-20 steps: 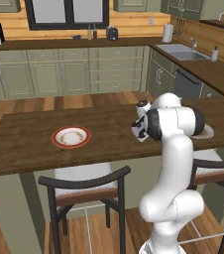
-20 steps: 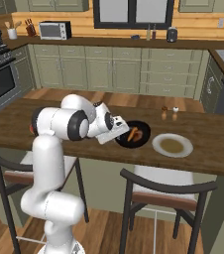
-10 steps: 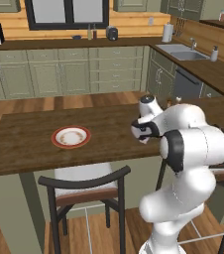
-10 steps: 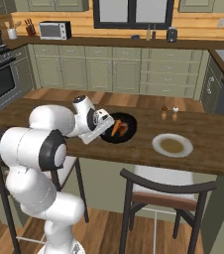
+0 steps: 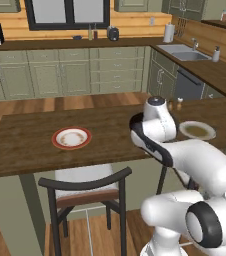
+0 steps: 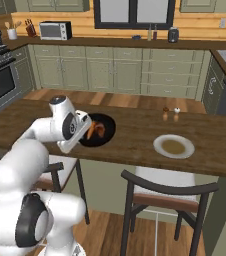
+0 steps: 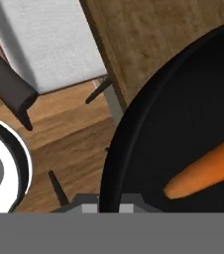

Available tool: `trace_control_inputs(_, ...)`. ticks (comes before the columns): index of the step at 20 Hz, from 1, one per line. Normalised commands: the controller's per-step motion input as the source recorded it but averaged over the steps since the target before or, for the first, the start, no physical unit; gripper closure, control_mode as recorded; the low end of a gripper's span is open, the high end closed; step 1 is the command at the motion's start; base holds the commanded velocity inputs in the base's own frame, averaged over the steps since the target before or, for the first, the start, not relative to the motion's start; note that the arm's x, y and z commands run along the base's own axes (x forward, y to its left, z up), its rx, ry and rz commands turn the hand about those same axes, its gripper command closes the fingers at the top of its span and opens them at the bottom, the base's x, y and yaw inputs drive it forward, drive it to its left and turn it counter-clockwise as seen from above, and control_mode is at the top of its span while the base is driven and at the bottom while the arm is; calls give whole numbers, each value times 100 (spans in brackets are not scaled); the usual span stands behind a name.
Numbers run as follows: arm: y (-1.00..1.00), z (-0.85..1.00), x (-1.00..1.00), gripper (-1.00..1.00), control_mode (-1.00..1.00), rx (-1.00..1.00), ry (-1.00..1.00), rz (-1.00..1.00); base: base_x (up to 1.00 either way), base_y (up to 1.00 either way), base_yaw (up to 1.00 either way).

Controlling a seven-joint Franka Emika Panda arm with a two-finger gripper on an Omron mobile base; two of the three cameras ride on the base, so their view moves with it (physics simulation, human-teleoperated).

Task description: Pick the chicken drumstick and carrot from their plates and place them in the bowl. Then put the bowl in the fridge.

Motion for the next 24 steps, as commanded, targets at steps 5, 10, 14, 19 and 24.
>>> trace_control_inputs(5, 44, 47, -100, 100, -100, -1, 10, 34, 0, 0, 0)
trace_control_inputs(10, 1, 8, -100, 100, -100, -3, 2, 19, 0, 0, 0)
trace_control_inputs(14, 0, 2, -100, 100, -100, -11, 0, 22, 0, 0, 0)
trace_control_inputs(19, -3, 21, -99, 100, -100, -9, 0, 13, 0, 0, 0)
trace_control_inputs(24, -33, 32, -67, 100, -100, -1, 0, 8, 0, 0, 0)
